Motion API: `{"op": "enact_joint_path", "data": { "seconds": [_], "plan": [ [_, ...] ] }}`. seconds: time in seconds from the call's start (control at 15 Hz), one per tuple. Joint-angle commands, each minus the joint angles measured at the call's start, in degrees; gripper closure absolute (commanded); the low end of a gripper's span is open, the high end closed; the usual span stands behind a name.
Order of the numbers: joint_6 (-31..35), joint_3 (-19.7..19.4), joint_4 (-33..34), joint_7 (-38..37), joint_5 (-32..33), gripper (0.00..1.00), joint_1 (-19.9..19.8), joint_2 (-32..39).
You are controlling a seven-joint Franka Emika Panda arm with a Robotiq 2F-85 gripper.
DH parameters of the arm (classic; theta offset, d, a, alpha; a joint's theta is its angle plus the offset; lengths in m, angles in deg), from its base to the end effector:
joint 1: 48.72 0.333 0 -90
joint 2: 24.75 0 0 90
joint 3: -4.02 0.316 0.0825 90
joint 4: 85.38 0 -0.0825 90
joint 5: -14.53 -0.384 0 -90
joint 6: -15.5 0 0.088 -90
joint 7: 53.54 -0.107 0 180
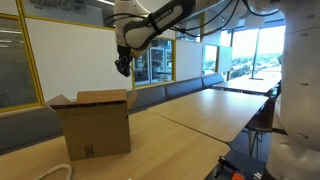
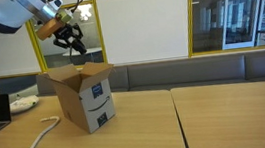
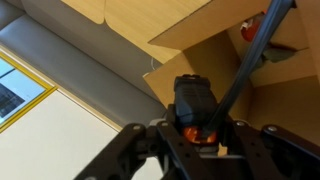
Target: Put the objects on the table into the box.
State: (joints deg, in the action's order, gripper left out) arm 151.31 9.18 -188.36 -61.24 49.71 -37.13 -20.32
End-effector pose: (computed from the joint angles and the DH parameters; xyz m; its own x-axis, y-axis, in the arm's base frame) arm 0.6024 0.1726 0.5554 0.7341 0.5308 0.4235 0.3058 -0.8153 0.4918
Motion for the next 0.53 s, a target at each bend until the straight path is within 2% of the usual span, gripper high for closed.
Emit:
{"op": "enact_joint_path", "data": {
  "seconds": [0.0, 0.27, 0.47],
  "plan": [
    [5.0, 1.6, -1.3, 3.5, -7.0, 0.86, -1.2, 0.6],
    [9.3, 2.2, -1.4, 12.1, -20.8, 0.86, -2.4, 6.0],
    [7.3, 2.9, 1.9, 17.9, -28.3, 0.86, -3.2, 12.1]
  ]
}}
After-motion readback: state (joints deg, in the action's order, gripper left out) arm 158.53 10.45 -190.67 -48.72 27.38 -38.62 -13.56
